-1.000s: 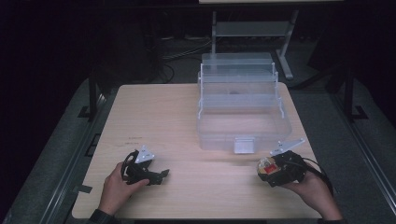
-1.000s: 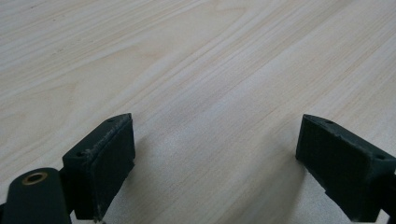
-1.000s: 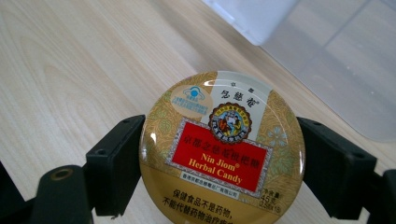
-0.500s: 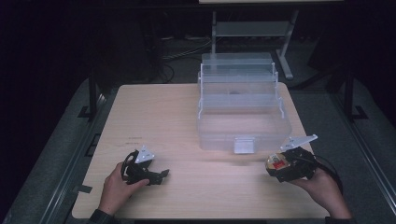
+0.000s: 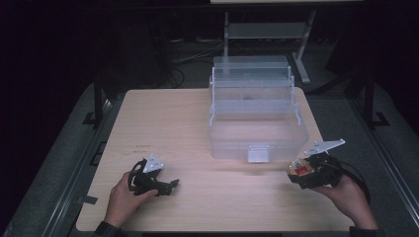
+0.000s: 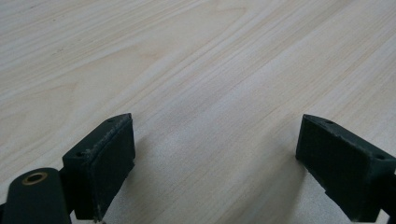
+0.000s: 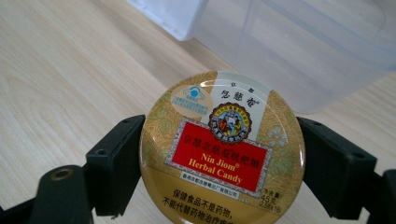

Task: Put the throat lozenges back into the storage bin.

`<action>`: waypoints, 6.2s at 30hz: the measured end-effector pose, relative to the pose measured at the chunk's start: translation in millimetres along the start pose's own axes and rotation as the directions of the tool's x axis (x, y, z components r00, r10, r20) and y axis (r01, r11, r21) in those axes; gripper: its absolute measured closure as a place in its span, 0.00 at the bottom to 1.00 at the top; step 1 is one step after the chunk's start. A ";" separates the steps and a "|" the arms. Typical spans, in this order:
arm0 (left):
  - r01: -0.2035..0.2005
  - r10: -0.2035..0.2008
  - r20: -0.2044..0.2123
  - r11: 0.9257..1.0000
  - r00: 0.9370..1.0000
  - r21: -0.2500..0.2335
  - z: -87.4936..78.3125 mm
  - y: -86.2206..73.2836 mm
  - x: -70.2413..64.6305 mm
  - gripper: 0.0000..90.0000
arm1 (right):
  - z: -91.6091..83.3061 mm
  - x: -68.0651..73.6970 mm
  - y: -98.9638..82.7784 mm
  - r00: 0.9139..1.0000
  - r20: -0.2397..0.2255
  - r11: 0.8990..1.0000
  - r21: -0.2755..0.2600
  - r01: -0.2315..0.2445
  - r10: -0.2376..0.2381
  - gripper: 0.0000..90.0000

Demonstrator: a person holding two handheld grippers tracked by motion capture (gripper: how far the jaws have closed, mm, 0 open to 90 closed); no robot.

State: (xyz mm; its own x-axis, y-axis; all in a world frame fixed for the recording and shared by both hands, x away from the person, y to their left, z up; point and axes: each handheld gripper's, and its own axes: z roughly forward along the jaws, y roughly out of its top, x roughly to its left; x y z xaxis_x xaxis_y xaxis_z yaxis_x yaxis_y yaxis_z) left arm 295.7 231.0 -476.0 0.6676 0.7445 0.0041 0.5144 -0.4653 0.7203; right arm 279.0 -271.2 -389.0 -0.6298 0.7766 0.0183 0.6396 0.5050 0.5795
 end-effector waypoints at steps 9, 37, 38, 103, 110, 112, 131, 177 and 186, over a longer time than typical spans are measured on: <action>0.000 0.000 0.001 1.000 1.000 0.001 0.0 0.0 0.0 0.12 | -8.8 -8.0 2.9 1.000 0.015 1.000 -0.012 -0.015 0.015 0.22; 0.003 -0.003 0.002 1.000 1.000 0.002 -0.1 0.2 -0.1 0.12 | -35.4 -34.2 26.2 0.997 0.065 0.998 -0.042 -0.037 0.040 0.22; 0.003 -0.003 0.002 1.000 1.000 0.002 -0.2 0.2 -0.2 0.12 | -35.8 -34.9 27.5 0.997 0.066 0.999 -0.038 -0.036 0.038 0.22; 0.000 0.000 0.001 1.000 1.000 0.003 -0.2 0.1 0.0 0.12 | 17.1 -74.9 103.0 0.995 0.073 0.997 0.000 -0.074 0.074 0.22; -0.001 0.001 0.001 1.000 1.000 0.003 -0.2 0.1 0.0 0.12 | 23.3 -75.0 105.2 0.995 0.074 0.997 0.010 -0.073 0.072 0.22; -0.001 0.001 0.001 1.000 1.000 0.003 -0.2 0.1 0.0 0.12 | 24.0 -75.0 105.6 0.995 0.074 0.997 0.011 -0.071 0.070 0.22; -0.001 0.001 0.001 1.000 1.000 0.003 -0.2 0.1 0.0 0.12 | 25.3 -77.9 103.5 0.994 0.071 0.997 0.017 -0.079 0.077 0.21; 0.005 -0.005 0.000 1.000 1.000 -0.003 0.2 0.0 -0.4 0.12 | 8.1 -45.3 21.9 0.987 0.115 0.992 -0.070 -0.108 0.116 0.03; 0.003 -0.003 0.000 1.000 1.000 -0.002 0.1 0.0 -0.2 0.12 | 24.2 -34.7 -8.5 0.981 0.125 0.985 -0.107 -0.132 0.145 0.03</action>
State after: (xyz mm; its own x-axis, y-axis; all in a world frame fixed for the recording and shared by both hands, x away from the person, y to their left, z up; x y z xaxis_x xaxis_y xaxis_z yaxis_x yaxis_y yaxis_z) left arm 295.7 230.8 -476.1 0.6664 0.7456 0.0021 0.5149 -0.4622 0.7220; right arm 306.1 -293.3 -414.3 -0.4698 0.8828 0.0003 0.6663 0.3544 0.6561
